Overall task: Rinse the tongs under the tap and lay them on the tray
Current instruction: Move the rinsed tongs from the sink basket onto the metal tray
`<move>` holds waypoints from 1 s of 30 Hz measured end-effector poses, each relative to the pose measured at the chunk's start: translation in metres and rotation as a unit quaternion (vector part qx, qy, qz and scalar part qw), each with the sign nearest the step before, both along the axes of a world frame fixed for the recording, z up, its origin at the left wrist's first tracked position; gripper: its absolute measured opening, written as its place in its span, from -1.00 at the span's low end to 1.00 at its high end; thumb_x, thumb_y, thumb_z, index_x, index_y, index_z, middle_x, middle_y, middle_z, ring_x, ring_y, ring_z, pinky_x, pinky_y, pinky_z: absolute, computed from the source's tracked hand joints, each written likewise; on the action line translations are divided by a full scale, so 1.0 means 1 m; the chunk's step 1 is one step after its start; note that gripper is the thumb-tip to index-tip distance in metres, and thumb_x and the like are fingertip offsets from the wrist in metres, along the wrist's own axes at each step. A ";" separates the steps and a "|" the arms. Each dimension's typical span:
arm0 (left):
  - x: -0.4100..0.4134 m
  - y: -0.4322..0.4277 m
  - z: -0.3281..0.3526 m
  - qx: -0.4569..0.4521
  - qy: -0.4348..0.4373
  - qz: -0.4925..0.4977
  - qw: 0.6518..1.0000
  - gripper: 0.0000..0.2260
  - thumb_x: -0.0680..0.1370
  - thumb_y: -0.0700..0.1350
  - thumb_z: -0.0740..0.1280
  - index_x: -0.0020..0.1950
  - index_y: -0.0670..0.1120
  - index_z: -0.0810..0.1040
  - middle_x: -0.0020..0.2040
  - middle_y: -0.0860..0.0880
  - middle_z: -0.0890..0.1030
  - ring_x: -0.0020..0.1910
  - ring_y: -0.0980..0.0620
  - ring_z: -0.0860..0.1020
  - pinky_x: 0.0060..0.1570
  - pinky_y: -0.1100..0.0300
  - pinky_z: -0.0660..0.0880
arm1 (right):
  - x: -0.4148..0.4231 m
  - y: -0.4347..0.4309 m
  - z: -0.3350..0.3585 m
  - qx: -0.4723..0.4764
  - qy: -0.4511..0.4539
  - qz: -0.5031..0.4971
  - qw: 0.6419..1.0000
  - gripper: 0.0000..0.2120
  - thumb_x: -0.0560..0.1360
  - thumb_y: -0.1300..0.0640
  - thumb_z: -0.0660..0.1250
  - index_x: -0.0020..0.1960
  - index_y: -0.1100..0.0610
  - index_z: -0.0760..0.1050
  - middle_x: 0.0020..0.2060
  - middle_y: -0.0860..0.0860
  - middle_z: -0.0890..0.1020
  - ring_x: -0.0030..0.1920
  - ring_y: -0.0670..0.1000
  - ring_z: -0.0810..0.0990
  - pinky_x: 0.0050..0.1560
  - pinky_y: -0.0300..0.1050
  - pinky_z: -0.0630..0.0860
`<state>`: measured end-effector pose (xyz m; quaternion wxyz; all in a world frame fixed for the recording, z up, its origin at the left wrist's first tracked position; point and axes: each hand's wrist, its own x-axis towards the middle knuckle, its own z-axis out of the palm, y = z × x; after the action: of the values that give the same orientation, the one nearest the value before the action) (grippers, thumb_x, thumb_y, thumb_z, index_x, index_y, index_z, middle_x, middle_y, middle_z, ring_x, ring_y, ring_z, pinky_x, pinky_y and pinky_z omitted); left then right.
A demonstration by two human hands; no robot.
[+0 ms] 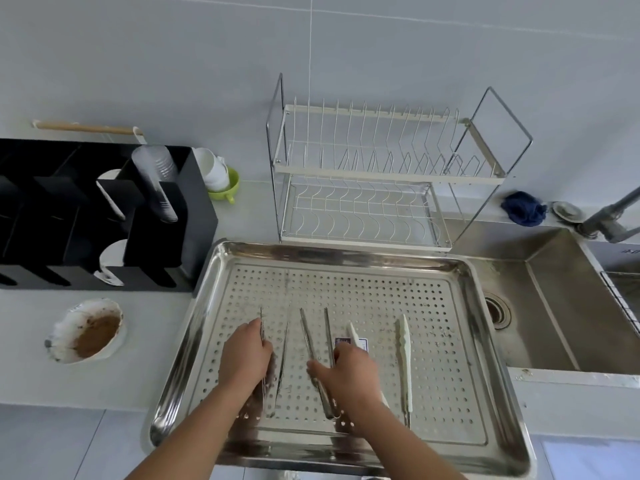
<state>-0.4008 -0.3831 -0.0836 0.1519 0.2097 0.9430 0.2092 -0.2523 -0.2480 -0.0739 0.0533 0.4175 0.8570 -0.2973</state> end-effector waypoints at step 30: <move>0.010 0.004 0.000 0.006 -0.002 -0.063 0.998 -0.58 0.61 -0.11 0.28 0.48 -0.11 0.40 0.13 -0.06 0.57 -0.10 0.04 0.59 -0.08 0.16 0.59 | 0.000 -0.014 0.005 -0.036 -0.020 -0.068 0.997 -0.33 0.48 -0.22 0.45 0.40 0.07 0.27 -0.30 -0.06 0.60 -0.35 -0.13 0.57 -0.50 -0.28 0.38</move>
<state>-0.3909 -0.3795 -0.0840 0.1658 0.2692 0.9262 0.2052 -0.2526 -0.2619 -0.0685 0.0649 0.4784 0.8142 -0.3225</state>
